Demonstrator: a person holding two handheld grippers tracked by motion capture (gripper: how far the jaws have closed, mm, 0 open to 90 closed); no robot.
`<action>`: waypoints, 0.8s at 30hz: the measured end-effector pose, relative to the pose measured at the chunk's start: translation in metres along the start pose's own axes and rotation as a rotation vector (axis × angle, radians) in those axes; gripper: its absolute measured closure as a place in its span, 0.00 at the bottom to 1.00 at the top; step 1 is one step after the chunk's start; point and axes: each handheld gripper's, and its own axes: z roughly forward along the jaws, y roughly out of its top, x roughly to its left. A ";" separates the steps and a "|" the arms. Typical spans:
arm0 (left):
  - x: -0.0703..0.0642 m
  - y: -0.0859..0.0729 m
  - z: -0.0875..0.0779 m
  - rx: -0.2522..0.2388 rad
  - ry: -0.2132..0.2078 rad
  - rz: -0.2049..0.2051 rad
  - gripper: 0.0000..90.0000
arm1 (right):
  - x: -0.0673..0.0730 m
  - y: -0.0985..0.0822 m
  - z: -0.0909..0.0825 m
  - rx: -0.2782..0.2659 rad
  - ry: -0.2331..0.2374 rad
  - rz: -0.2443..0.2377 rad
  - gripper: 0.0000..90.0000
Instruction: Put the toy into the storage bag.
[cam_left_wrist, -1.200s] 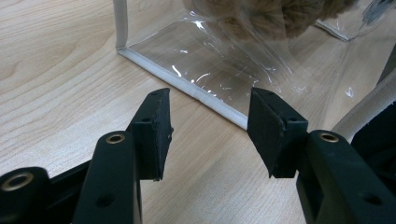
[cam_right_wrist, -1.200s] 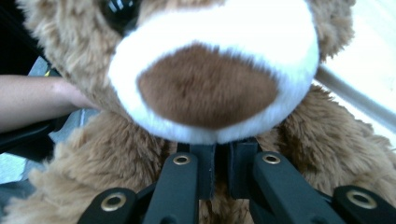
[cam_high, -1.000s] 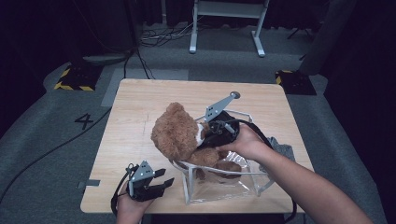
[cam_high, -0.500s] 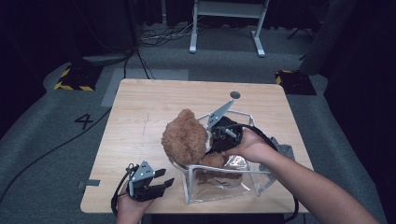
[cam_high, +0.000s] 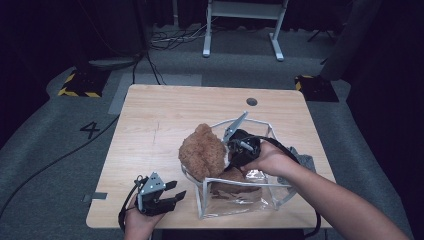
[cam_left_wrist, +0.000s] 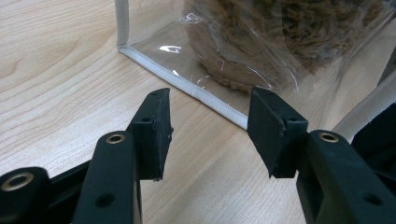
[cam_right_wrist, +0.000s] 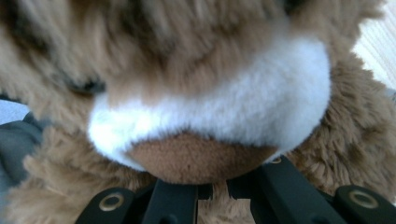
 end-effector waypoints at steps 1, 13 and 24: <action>0.000 0.000 0.000 0.000 0.000 0.000 0.55 | 0.000 -0.001 0.001 0.013 0.003 0.000 0.93; 0.001 -0.009 -0.012 -0.013 0.032 -0.029 0.55 | 0.006 -0.014 -0.030 -0.110 -0.019 0.040 0.60; 0.009 -0.018 -0.024 -0.012 0.103 -0.061 0.54 | 0.018 -0.030 -0.096 -0.409 -0.075 0.036 0.48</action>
